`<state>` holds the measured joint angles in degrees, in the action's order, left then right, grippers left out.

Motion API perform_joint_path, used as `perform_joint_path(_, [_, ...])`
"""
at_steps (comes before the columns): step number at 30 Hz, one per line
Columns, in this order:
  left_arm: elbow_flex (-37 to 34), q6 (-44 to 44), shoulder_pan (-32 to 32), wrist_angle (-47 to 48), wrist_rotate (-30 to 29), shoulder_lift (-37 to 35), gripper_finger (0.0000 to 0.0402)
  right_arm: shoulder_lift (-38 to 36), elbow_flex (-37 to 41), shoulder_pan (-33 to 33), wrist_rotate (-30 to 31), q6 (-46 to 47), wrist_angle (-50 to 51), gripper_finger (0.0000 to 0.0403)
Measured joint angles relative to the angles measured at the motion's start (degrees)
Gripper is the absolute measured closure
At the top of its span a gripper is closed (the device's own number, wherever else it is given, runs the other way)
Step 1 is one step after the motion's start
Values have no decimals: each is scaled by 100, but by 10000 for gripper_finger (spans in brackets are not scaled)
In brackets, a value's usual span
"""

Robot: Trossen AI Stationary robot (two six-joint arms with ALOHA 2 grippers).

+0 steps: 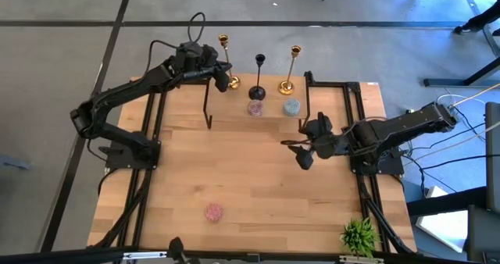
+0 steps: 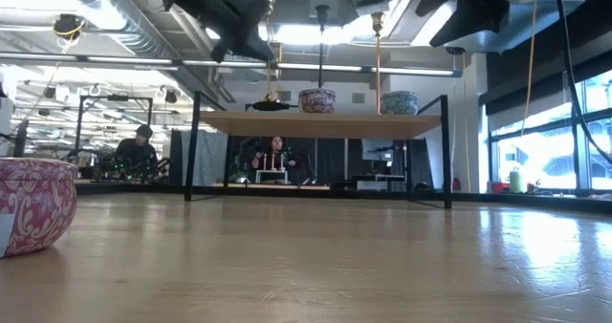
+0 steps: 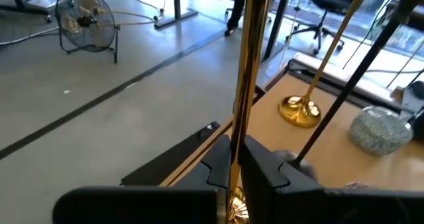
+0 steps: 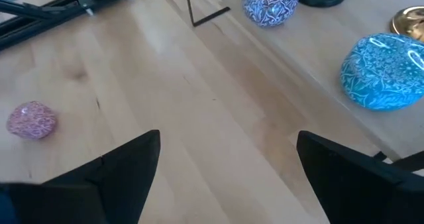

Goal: Pick & Place candle stick holders
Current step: Put the gold candle holder on the shelf

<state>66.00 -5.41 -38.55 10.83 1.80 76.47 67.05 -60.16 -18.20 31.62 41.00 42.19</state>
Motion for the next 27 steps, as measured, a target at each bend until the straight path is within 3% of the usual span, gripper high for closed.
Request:
perform_joint_path(7, [-3, 193, -39, 405, -72, 185, 390, 0, 0, 231, -260, -323, -45, 45])
perform_joint_path(13, [7, 202, -35, 223, -55, 400, 390, 0, 0, 254, -337, -357, -63, 45])
perform_joint_path(27, [-4, 270, -244, 358, -277, 216, 391, -98, -4, 252, -475, -351, 15, 45])
